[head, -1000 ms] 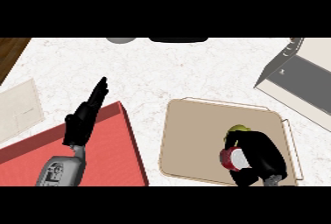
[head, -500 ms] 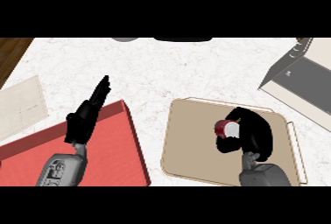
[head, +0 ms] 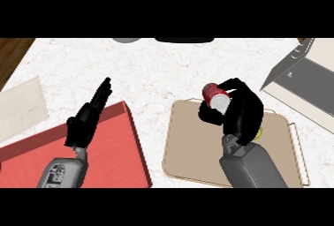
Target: Pick the can from the tray and place it in the tiered shelf
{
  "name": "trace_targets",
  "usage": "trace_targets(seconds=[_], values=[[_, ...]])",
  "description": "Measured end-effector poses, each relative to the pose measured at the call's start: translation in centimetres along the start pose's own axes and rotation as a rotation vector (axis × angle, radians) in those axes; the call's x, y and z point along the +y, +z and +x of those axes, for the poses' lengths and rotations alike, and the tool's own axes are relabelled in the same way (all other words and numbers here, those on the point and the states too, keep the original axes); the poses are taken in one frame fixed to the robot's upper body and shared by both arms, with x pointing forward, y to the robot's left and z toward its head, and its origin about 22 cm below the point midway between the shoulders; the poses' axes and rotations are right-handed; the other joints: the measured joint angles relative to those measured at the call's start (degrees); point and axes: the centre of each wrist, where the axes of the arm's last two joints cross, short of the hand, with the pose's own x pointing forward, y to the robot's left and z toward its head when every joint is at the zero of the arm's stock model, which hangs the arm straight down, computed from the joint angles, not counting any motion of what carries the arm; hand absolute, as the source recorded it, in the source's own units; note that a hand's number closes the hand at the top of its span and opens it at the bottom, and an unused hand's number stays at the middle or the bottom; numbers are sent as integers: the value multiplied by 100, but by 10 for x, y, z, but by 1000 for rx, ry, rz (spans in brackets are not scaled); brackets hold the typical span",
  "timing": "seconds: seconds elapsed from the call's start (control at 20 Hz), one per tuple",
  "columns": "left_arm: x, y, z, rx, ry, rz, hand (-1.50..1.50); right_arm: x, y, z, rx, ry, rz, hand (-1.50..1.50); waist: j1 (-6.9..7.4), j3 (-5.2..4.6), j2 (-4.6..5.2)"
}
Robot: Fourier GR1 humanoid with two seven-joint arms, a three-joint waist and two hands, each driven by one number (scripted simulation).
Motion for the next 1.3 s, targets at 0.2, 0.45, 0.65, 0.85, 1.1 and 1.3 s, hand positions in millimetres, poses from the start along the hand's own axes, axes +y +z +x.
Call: trace_targets(seconds=[0.2,0.45,0.65,0.85,1.1,1.3], values=[[-2,2,-2,6,-3,6,0,-12,-2,32,-66,-31,-114,150,-45,-4,-9],[6,2,0,16,3,25,0,-37,1,47,-74,-15,-272,150,-141,-8,-37],[6,2,-3,20,2,25,0,-58,-4,63,-82,-6,-400,150,-154,-7,-29],[3,5,-5,12,4,26,0,-81,-12,76,-65,1,-509,150,-150,-7,-29],[11,1,-3,8,-1,26,0,-110,-22,86,-33,19,-591,150,-164,-5,-22],[8,7,-8,12,-2,25,0,-132,-36,84,9,42,-640,150,-151,-4,-15]])
